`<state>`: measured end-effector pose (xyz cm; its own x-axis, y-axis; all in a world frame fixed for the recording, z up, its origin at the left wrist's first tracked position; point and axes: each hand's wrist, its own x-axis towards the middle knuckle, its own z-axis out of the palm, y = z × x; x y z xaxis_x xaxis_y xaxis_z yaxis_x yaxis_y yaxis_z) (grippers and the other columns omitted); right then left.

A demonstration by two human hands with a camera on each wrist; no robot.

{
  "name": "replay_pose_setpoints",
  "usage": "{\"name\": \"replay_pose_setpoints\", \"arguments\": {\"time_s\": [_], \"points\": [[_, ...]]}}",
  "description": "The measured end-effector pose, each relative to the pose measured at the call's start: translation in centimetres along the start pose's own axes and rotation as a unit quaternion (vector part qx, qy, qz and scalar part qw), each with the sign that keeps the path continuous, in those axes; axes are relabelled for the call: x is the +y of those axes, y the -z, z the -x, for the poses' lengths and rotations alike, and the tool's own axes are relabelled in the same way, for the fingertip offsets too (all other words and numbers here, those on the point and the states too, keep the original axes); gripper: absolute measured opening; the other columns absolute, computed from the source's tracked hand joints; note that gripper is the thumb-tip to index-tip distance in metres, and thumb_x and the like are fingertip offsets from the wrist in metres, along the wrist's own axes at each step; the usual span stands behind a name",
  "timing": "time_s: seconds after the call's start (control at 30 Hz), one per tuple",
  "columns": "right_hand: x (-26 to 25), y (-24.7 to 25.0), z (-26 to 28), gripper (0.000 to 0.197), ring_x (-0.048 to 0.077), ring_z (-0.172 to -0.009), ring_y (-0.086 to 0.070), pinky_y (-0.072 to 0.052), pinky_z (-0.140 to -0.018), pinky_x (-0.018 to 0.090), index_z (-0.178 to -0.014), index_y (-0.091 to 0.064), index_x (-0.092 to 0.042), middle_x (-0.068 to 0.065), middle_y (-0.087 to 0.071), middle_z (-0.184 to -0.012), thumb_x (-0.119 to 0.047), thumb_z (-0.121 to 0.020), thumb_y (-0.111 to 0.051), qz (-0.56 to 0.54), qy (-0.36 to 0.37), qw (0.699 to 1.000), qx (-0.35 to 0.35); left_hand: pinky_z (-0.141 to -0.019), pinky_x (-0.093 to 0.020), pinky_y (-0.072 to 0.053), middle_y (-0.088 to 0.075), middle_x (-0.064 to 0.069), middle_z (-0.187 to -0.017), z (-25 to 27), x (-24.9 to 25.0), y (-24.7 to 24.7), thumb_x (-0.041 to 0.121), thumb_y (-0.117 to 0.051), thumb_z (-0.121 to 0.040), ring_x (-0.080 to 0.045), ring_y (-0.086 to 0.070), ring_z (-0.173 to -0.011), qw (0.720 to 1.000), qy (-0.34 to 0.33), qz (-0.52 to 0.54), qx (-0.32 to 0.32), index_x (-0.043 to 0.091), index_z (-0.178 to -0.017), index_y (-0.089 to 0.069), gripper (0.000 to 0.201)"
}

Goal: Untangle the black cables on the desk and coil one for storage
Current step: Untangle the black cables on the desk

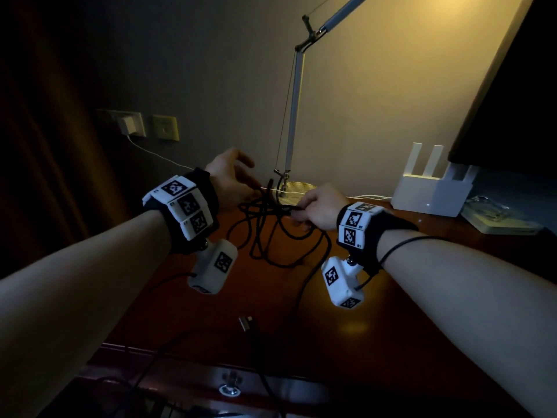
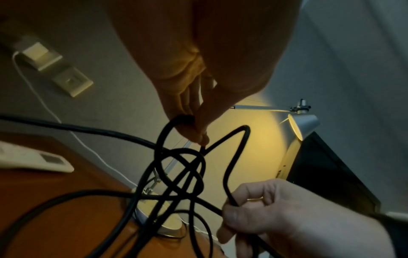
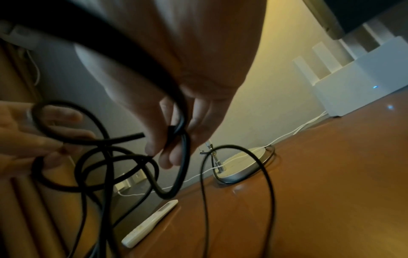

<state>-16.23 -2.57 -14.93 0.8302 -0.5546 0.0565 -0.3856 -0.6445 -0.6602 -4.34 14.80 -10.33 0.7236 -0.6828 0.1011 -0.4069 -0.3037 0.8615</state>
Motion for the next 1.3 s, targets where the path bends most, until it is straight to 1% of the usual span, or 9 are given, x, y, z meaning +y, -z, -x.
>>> {"name": "replay_pose_setpoints", "arguments": {"time_s": [0.27,0.4,0.5,0.6,0.77,0.9,1.03,1.13,1.3], "points": [[-1.3,1.1,0.5,0.026,0.006,-0.044,-0.059,-0.039,-0.042,0.017,-0.075,-0.063,-0.012,0.002,-0.067,-0.060,-0.031,-0.079,-0.079,0.040,-0.054,0.998,0.014,-0.084,-0.039,-0.056,-0.071,0.006,-0.089,0.3,-0.5,1.5,0.002,-0.076,-0.072,-0.016,-0.068,-0.090,0.999,-0.009,-0.039,0.037,0.028,-0.089,-0.055,0.038],[-1.5,1.3,1.0,0.030,0.016,-0.061,-0.068,-0.057,-0.061,0.029,-0.070,-0.051,-0.011,0.008,-0.072,-0.073,-0.019,-0.081,-0.078,-0.038,-0.043,0.998,-0.008,-0.082,-0.037,-0.057,-0.069,0.004,-0.091,0.2,-1.3,1.5,0.029,-0.081,-0.073,-0.016,-0.066,-0.088,0.985,-0.011,-0.157,0.076,0.031,-0.080,-0.061,0.021],[-1.9,1.7,1.4,0.025,0.012,-0.060,-0.061,-0.047,-0.047,0.021,-0.087,-0.059,-0.007,0.006,-0.068,-0.077,-0.024,-0.082,-0.076,-0.024,-0.058,0.998,-0.004,-0.083,-0.038,-0.056,-0.069,-0.001,-0.099,0.3,-1.6,1.3,0.035,-0.076,-0.076,-0.020,-0.066,-0.089,0.978,-0.006,-0.194,0.082,0.026,-0.093,-0.067,0.021],[-2.7,2.4,2.0,0.026,0.014,-0.070,-0.051,-0.038,-0.055,0.022,-0.079,-0.060,-0.012,0.000,-0.054,-0.075,-0.032,-0.081,-0.076,0.056,-0.074,0.996,0.001,-0.080,-0.035,-0.058,-0.073,0.001,-0.092,0.3,-1.3,1.0,0.029,-0.070,-0.083,-0.015,-0.069,-0.082,0.979,-0.019,-0.187,0.075,0.025,-0.098,-0.071,0.015],[-4.6,2.5,2.7,0.061,0.021,-0.107,-0.057,-0.048,-0.077,0.028,-0.124,-0.053,-0.010,0.004,-0.060,-0.114,-0.013,-0.070,-0.081,-0.028,-0.005,0.998,0.050,-0.063,-0.027,-0.056,-0.072,0.007,-0.081,0.5,0.1,0.1,0.027,-0.068,-0.087,-0.010,-0.069,-0.071,0.988,-0.054,-0.136,0.054,0.035,-0.078,-0.066,0.012],[-6.6,1.8,2.9,0.059,0.011,-0.092,-0.054,-0.041,-0.065,0.017,-0.112,-0.051,-0.020,-0.005,-0.057,-0.107,-0.014,-0.065,-0.086,-0.034,0.090,0.995,-0.005,-0.054,-0.024,-0.047,-0.072,0.005,-0.081,0.7,0.8,-0.5,0.028,-0.072,-0.084,-0.009,-0.066,-0.068,0.995,-0.063,-0.059,0.060,0.031,-0.079,-0.070,0.006],[-6.7,0.9,2.7,0.064,0.019,-0.092,-0.062,-0.055,-0.074,0.032,-0.129,-0.046,-0.023,-0.002,-0.058,-0.110,-0.019,-0.075,-0.080,-0.006,0.068,0.997,-0.037,-0.044,-0.013,-0.044,-0.069,0.003,-0.077,1.5,1.5,-0.2,0.018,-0.072,-0.083,0.001,-0.062,-0.053,0.998,-0.052,0.027,0.030,0.018,-0.088,-0.070,0.005],[-6.4,0.4,2.4,0.014,0.016,-0.062,-0.063,-0.050,-0.052,0.021,-0.106,-0.061,-0.013,0.005,-0.065,-0.084,-0.018,-0.093,-0.059,-0.026,0.062,0.996,-0.059,-0.049,-0.015,-0.048,-0.070,-0.003,-0.083,2.0,1.9,0.3,0.005,-0.075,-0.078,-0.008,-0.065,-0.063,0.995,-0.056,0.077,-0.009,0.013,-0.093,-0.069,0.018],[-6.7,0.0,2.4,0.027,0.023,-0.064,-0.060,-0.048,-0.052,0.025,-0.091,-0.061,-0.003,0.013,-0.061,-0.079,-0.023,-0.101,-0.045,-0.156,-0.012,0.987,-0.037,-0.060,-0.022,-0.049,-0.070,0.002,-0.092,1.9,1.7,0.9,0.002,-0.074,-0.076,-0.011,-0.065,-0.080,0.997,-0.052,-0.003,-0.055,0.022,-0.094,-0.065,0.028]]}}
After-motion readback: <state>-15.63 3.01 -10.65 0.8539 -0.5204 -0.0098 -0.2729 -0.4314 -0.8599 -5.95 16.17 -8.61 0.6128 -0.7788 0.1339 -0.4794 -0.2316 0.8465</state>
